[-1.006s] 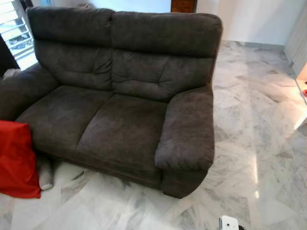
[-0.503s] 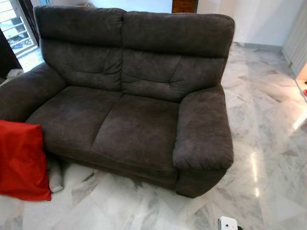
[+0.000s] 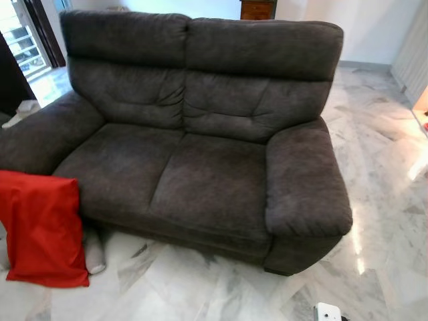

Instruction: Move the pillow to the sofa from floor

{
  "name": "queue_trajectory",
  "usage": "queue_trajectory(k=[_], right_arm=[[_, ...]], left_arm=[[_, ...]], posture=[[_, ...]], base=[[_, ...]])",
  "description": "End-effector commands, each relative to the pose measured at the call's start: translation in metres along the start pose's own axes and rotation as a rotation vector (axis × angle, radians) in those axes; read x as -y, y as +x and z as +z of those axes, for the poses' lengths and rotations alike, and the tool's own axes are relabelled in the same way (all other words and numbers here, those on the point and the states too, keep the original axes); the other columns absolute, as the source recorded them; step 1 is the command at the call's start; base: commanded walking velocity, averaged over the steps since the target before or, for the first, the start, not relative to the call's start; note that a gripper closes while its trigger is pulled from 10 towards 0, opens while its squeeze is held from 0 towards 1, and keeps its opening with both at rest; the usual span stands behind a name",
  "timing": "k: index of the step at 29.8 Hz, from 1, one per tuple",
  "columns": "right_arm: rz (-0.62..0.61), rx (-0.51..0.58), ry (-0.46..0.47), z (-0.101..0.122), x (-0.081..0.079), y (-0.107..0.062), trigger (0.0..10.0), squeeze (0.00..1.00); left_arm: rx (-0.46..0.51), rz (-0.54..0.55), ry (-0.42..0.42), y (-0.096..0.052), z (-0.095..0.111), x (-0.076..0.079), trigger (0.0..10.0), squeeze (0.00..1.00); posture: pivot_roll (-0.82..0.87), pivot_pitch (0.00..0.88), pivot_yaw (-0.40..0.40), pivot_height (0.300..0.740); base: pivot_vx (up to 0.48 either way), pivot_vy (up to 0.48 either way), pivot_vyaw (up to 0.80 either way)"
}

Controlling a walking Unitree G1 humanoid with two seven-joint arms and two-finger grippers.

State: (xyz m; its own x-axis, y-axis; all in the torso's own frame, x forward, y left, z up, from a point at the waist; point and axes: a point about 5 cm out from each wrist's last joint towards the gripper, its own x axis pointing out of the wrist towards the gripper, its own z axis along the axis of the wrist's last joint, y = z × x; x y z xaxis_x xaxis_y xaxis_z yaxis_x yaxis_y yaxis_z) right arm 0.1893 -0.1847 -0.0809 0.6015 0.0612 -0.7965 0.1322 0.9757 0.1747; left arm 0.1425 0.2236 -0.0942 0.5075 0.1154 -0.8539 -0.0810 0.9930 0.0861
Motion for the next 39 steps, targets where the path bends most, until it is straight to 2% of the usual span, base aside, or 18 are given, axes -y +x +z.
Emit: queue_trajectory(k=[1, 6, 13, 19, 24, 39], right_arm=[[-0.005, -0.011, -0.004, -0.001, -0.002, 0.001, 10.0, 0.0], [-0.001, -0.008, -0.002, 0.005, -0.009, 0.003, 10.0, 0.0], [-0.011, -0.001, -0.002, 0.011, -0.003, 0.003, 10.0, 0.0], [-0.009, 0.005, -0.001, 0.015, -0.006, 0.004, 10.0, 0.0], [0.001, -0.004, -0.026, 0.011, -0.01, 0.004, 10.0, 0.0], [-0.029, 0.016, -0.021, 0.012, -0.011, 0.005, 10.0, 0.0]], left_arm=[[-0.018, 0.002, -0.014, -0.001, -0.006, -0.001, 10.0, 0.0], [-0.019, 0.003, -0.016, -0.001, -0.006, -0.001, 10.0, 0.0], [-0.019, 0.002, -0.016, -0.001, -0.005, 0.0, 10.0, 0.0], [-0.016, 0.002, -0.017, 0.0, -0.002, 0.001, 10.0, 0.0], [-0.014, 0.0, -0.015, 0.0, -0.001, 0.003, 10.0, 0.0], [-0.013, -0.001, -0.012, 0.0, -0.003, 0.001, 10.0, 0.0]], posture=[[0.04, 0.087, 0.015, 0.74], [0.04, 0.094, 0.014, 0.74], [0.04, 0.104, 0.013, 0.74], [0.04, 0.104, 0.013, 0.74], [0.04, 0.104, 0.013, 0.74], [0.04, 0.105, 0.014, 0.74]], base=[[0.0, 0.401, 0.0], [0.0, 0.4, 0.0], [0.0, 0.4, 0.0], [0.0, 0.399, 0.0], [0.0, 0.397, 0.0], [0.0, 0.399, 0.0]])
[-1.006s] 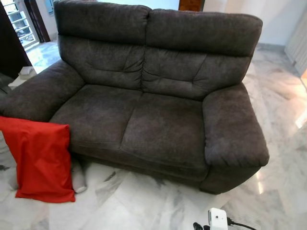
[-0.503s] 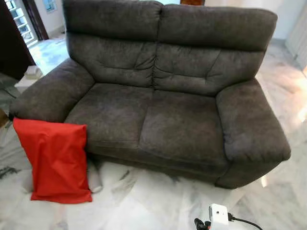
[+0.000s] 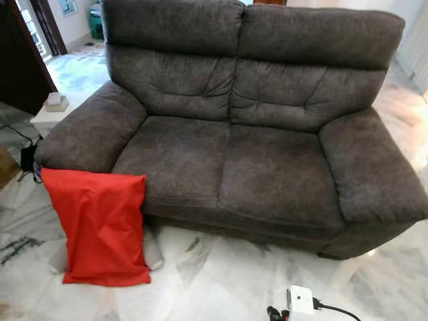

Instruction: Move the pillow to the sofa from floor

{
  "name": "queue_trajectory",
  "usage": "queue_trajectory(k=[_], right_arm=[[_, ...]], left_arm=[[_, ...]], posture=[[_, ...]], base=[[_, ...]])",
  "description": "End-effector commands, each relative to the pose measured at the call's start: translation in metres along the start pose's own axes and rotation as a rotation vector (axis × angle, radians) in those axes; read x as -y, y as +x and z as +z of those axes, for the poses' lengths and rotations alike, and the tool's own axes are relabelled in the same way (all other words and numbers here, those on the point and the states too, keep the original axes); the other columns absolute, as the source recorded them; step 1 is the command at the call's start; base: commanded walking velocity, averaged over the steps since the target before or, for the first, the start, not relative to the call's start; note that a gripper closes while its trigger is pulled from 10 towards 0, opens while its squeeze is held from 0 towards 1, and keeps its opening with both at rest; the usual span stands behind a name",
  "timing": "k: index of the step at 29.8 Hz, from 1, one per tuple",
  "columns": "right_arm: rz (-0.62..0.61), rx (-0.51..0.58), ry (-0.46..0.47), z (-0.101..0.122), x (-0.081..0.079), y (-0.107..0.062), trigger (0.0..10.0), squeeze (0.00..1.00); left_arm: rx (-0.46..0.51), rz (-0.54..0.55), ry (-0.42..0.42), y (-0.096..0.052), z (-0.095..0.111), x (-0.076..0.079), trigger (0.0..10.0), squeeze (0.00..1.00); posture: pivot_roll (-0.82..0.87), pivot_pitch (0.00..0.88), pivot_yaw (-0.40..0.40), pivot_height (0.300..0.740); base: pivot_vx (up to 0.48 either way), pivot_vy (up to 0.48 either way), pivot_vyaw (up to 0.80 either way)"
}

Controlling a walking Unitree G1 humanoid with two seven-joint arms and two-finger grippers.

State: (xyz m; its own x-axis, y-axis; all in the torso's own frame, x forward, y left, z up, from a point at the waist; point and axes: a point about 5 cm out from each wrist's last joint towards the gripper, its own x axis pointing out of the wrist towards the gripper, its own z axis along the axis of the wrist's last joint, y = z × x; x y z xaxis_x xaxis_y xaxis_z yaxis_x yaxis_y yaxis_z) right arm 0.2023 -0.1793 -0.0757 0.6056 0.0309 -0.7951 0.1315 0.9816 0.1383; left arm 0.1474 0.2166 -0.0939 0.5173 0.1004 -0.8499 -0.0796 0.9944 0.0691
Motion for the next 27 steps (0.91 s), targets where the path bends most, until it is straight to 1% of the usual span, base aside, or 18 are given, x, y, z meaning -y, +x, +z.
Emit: queue_trajectory(k=[1, 27], right_arm=[[0.0, 0.007, 0.002, 0.0004, -0.0037, 0.0006, 10.0, 0.0], [0.016, 0.007, 0.003, 0.0005, -0.0052, 0.0007, 10.0, 0.0]], left_arm=[[-0.023, 0.015, -0.004, -0.0017, -0.0065, -0.0066, 10.0, 0.0], [-0.023, 0.016, -0.003, -0.0018, -0.0062, -0.0083, 10.0, 0.0]], posture=[[0.04, 0.106, 0.014, 0.74], [0.04, 0.106, 0.016, 0.74]], base=[[0.0, 0.398, 0.0], [0.0, 0.398, 0.0]])
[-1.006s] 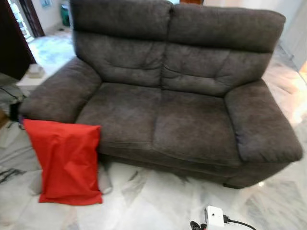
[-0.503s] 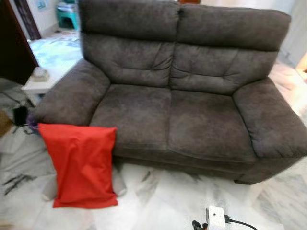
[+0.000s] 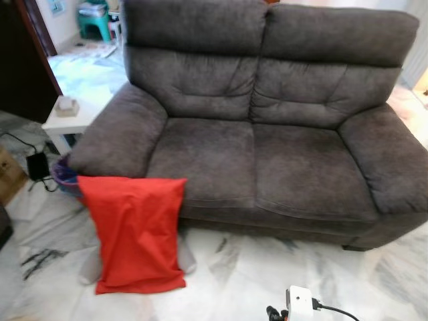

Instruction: Move the pillow to the sofa from floor

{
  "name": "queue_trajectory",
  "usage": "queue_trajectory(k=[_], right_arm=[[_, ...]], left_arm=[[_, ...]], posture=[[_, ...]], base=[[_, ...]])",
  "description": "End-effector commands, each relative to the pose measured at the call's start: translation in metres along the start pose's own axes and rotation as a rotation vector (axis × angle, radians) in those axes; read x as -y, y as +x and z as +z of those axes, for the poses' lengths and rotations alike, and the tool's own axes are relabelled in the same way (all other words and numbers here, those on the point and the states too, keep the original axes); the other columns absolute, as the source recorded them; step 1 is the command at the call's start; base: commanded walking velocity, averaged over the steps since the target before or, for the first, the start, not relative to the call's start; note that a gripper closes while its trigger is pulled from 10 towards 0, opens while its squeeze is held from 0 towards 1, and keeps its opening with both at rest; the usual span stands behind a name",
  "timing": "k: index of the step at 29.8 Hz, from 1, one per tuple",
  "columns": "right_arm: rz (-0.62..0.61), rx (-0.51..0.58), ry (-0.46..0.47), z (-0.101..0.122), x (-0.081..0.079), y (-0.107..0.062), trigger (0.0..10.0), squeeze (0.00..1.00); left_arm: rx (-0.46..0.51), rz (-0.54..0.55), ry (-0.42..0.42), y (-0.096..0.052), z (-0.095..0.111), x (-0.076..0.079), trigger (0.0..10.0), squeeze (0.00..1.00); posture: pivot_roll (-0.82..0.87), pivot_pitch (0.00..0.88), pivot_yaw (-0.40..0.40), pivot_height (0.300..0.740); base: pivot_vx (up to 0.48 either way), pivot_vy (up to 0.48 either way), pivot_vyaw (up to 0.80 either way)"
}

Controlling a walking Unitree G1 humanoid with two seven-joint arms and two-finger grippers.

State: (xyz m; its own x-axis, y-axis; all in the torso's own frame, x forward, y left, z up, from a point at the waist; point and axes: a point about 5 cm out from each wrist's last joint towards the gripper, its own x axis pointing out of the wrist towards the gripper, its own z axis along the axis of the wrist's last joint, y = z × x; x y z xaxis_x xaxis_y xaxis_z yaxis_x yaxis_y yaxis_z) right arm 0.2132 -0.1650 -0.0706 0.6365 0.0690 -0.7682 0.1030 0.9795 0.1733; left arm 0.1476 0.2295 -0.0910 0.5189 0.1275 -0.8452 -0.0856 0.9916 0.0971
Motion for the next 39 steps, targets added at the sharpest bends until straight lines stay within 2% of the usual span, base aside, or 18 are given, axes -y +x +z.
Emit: queue_trajectory(k=[1, 21, 39], right_arm=[[-0.03, -0.027, 0.003, -0.0083, 0.011, -0.0031, 10.0, 0.0], [-0.027, -0.023, 0.002, -0.0082, 0.0109, -0.0031, 10.0, 0.0], [-0.03, -0.028, -0.004, -0.0084, 0.0109, -0.003, 10.0, 0.0]], left_arm=[[-0.025, -0.015, -0.016, -0.0009, -0.0081, 0.0054, 10.0, 0.0], [0.014, -0.029, -0.053, 0.0001, -0.0016, 0.0094, 10.0, 0.0], [0.025, -0.037, -0.058, 0.0006, 0.0012, 0.0105, 10.0, 0.0]], posture=[[0.04, 0.108, 0.016, 0.74], [0.05, 0.105, 0.017, 0.74], [0.05, 0.106, 0.017, 0.74]], base=[[0.0, 0.0, 0.0], [0.0, 0.0, 0.0], [0.334, 0.0, 0.0]])
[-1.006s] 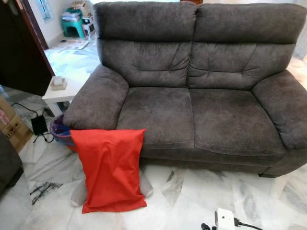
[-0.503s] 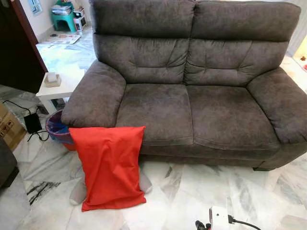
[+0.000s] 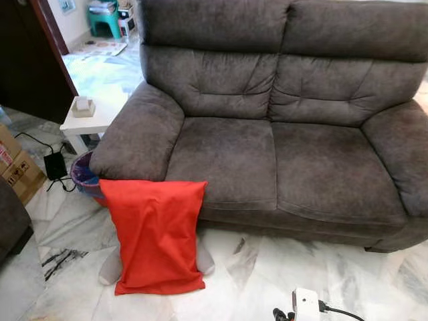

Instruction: Move the pillow to the sofa from floor

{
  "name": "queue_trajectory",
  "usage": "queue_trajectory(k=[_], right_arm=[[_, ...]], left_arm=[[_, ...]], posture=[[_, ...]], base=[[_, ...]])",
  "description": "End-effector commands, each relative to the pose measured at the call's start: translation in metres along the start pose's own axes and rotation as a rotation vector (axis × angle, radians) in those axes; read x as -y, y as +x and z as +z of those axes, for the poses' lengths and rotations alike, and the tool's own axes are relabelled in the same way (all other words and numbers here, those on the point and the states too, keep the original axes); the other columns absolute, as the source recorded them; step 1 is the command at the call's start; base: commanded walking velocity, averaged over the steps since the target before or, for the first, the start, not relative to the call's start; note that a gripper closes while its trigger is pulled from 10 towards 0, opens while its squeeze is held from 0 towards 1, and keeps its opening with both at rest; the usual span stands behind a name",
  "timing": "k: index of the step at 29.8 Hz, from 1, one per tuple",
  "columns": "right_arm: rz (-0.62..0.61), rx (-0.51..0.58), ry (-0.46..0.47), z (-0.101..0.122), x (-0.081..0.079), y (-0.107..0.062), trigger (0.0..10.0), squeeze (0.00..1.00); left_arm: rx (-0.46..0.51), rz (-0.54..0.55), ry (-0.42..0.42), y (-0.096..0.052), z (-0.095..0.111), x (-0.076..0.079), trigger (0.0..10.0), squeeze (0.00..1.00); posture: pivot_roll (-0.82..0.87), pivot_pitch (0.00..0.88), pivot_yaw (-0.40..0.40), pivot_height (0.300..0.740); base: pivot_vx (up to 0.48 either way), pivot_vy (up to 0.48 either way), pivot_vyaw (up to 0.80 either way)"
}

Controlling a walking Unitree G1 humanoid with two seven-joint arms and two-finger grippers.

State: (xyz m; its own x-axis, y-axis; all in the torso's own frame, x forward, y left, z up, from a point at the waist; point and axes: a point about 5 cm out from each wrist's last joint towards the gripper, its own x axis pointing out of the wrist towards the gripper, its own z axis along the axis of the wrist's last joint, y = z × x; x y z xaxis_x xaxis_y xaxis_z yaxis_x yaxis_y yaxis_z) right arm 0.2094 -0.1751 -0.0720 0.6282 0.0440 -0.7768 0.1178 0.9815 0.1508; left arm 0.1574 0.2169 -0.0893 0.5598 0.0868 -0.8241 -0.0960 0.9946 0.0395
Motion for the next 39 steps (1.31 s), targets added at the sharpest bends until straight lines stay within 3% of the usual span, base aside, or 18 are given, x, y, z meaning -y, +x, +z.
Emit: queue_trajectory(k=[1, 16, 39], right_arm=[[-0.003, -0.021, -0.001, -0.0065, 0.0004, -0.0009, 10.0, 0.0], [0.002, -0.023, -0.031, -0.0062, 0.0005, -0.0009, 10.0, 0.0], [0.017, -0.028, -0.049, -0.0064, -0.0006, -0.0008, 10.0, 0.0]], left_arm=[[-0.017, 0.006, -0.017, -0.0018, -0.0069, -0.0029, 10.0, 0.0], [-0.008, 0.001, -0.015, -0.0013, -0.0047, -0.0015, 10.0, 0.0], [-0.01, 0.018, 0.003, -0.0013, -0.0044, -0.0027, 10.0, 0.0]], posture=[[0.05, 0.106, 0.017, 0.74], [0.05, 0.107, 0.018, 0.74], [0.05, 0.105, 0.017, 0.74]], base=[[0.341, 0.0, 0.0], [0.338, 0.0, 0.0], [0.041, 0.0, 0.8]])
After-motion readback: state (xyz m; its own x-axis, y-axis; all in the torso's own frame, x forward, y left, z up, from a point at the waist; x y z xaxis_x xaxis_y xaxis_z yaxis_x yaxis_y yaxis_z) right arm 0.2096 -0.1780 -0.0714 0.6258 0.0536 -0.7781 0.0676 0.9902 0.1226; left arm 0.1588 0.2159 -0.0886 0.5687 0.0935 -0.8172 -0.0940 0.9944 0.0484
